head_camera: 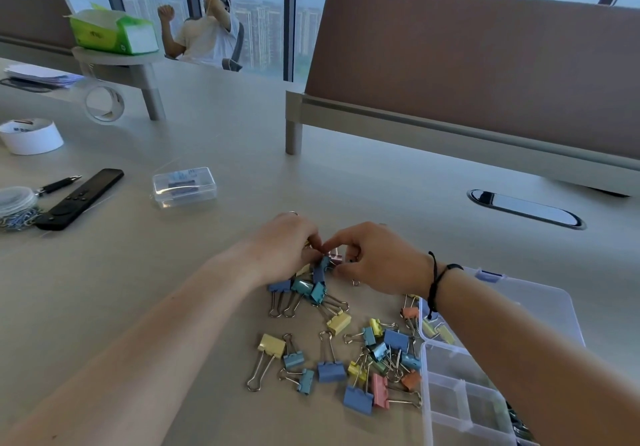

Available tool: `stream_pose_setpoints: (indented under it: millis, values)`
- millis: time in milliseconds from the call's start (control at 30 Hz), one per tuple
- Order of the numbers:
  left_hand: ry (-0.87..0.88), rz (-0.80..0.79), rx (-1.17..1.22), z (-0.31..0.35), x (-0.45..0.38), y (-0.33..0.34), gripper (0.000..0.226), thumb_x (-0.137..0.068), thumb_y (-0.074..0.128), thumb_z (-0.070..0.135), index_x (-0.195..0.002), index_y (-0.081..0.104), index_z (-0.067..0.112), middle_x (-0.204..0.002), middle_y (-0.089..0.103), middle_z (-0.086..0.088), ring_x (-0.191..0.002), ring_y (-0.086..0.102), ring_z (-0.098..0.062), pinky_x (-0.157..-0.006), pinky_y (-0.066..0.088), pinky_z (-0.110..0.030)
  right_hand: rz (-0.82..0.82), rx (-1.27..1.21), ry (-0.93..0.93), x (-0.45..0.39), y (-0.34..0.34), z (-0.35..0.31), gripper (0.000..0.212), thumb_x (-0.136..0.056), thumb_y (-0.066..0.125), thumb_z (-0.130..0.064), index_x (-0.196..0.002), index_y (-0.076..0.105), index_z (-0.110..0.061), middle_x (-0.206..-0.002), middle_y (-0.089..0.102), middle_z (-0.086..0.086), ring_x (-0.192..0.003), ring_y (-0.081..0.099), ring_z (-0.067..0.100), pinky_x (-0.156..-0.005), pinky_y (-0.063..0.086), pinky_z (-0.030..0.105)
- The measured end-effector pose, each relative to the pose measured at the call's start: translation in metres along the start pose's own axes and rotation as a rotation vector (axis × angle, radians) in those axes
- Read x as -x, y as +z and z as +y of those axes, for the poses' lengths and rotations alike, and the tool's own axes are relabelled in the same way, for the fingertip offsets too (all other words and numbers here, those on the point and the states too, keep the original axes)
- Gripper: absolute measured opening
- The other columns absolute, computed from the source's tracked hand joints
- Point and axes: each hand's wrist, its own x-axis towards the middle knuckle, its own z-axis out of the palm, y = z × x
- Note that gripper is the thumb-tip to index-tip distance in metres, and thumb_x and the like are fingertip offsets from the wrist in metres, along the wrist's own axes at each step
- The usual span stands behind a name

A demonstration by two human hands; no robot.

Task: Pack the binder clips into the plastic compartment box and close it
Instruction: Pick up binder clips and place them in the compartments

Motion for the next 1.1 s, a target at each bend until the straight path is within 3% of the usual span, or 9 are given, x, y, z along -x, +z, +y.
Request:
stream_pose_setpoints:
  millis: [67, 100, 200, 300, 533, 700, 767, 867, 1100]
  values:
    - [-0.008, 0.0, 0.001, 0.001, 0.001, -0.001, 0.018, -0.094, 0.064, 0.027, -0.11, 0.069, 0.02, -0.104, 0.056, 0.001, -0.099, 0.05, -0.015, -0.082, 0.038, -0.027, 0.003, -0.008, -0.018, 0.003, 0.0, -0.001, 0.032, -0.089, 0.067, -0.017, -0.119, 0.068, -0.028, -0.053, 0.051, -0.037, -0.055, 0.048, -0.019, -0.055, 0.037, 0.005]
    - [-0.012, -0.001, -0.002, 0.001, 0.002, -0.001, 0.018, -0.094, 0.064, 0.027, -0.11, 0.069, 0.02, -0.103, 0.054, 0.001, -0.099, 0.05, -0.015, -0.081, 0.038, -0.026, 0.008, -0.013, -0.023, 0.003, 0.001, -0.002, 0.032, -0.089, 0.067, -0.017, -0.119, 0.068, -0.028, -0.052, 0.051, -0.037, -0.056, 0.048, -0.02, -0.055, 0.037, 0.003]
    - [-0.021, -0.012, -0.008, 0.002, 0.003, -0.002, 0.016, -0.095, 0.062, 0.027, -0.109, 0.067, 0.021, -0.1, 0.05, 0.002, -0.105, 0.054, -0.019, -0.083, 0.04, -0.027, 0.025, 0.001, -0.02, 0.005, 0.002, -0.002, 0.03, -0.089, 0.068, -0.022, -0.118, 0.068, -0.03, -0.06, 0.054, -0.022, -0.056, 0.052, -0.012, -0.055, 0.038, 0.007]
    - [-0.03, -0.013, -0.001, 0.005, 0.006, -0.003, 0.014, -0.096, 0.057, 0.026, -0.105, 0.064, 0.02, -0.098, 0.05, 0.003, -0.101, 0.051, -0.018, -0.082, 0.04, -0.028, 0.014, 0.021, 0.0, 0.005, 0.002, -0.002, 0.026, -0.09, 0.066, -0.025, -0.116, 0.069, -0.028, -0.075, 0.064, -0.012, -0.063, 0.055, -0.001, -0.066, 0.049, 0.018]
    - [-0.07, -0.021, 0.066, 0.004, 0.011, -0.004, 0.014, -0.095, 0.054, 0.021, -0.107, 0.061, 0.021, -0.108, 0.059, -0.001, -0.099, 0.049, -0.016, -0.075, 0.034, -0.026, 0.021, 0.032, -0.002, 0.004, 0.003, -0.005, 0.02, -0.09, 0.064, -0.023, -0.109, 0.069, -0.029, -0.064, 0.052, -0.017, -0.056, 0.049, -0.003, -0.056, 0.036, 0.011]
    - [-0.1, -0.022, 0.157, 0.001, 0.011, -0.01, 0.023, -0.095, 0.053, 0.01, -0.112, 0.063, 0.022, -0.11, 0.06, 0.005, -0.102, 0.057, -0.014, -0.078, 0.042, -0.021, 0.024, 0.024, 0.0, 0.006, 0.003, -0.008, 0.016, -0.091, 0.062, -0.023, -0.106, 0.069, -0.026, -0.06, 0.048, -0.015, -0.053, 0.045, -0.001, -0.055, 0.035, 0.015]
    - [-0.118, -0.003, 0.257, 0.001, 0.012, -0.012, 0.026, -0.095, 0.05, 0.003, -0.105, 0.063, 0.023, -0.107, 0.064, 0.005, -0.098, 0.063, -0.013, -0.076, 0.049, -0.019, 0.035, 0.003, 0.009, 0.007, 0.004, -0.007, 0.014, -0.091, 0.063, -0.023, -0.103, 0.07, -0.026, -0.06, 0.05, -0.014, -0.052, 0.046, 0.0, -0.056, 0.038, 0.017]
    - [-0.172, 0.019, 0.472, 0.001, 0.013, -0.015, 0.03, -0.095, 0.045, -0.003, -0.099, 0.064, 0.02, -0.1, 0.066, -0.003, -0.088, 0.071, -0.015, -0.077, 0.06, -0.029, 0.059, -0.061, 0.029, 0.007, 0.006, -0.003, 0.01, -0.089, 0.067, -0.025, -0.097, 0.071, -0.029, -0.062, 0.058, -0.01, -0.052, 0.049, 0.001, -0.056, 0.042, 0.018]
    - [-0.301, -0.018, 0.964, 0.012, 0.016, -0.024, 0.019, -0.096, 0.048, -0.009, -0.103, 0.063, 0.0, -0.105, 0.065, -0.025, -0.084, 0.073, -0.027, -0.07, 0.062, -0.027, 0.139, -0.315, 0.061, 0.012, -0.001, -0.004, 0.01, -0.086, 0.073, -0.025, -0.091, 0.072, -0.017, -0.048, 0.06, -0.013, -0.042, 0.05, 0.0, -0.047, 0.039, 0.012]
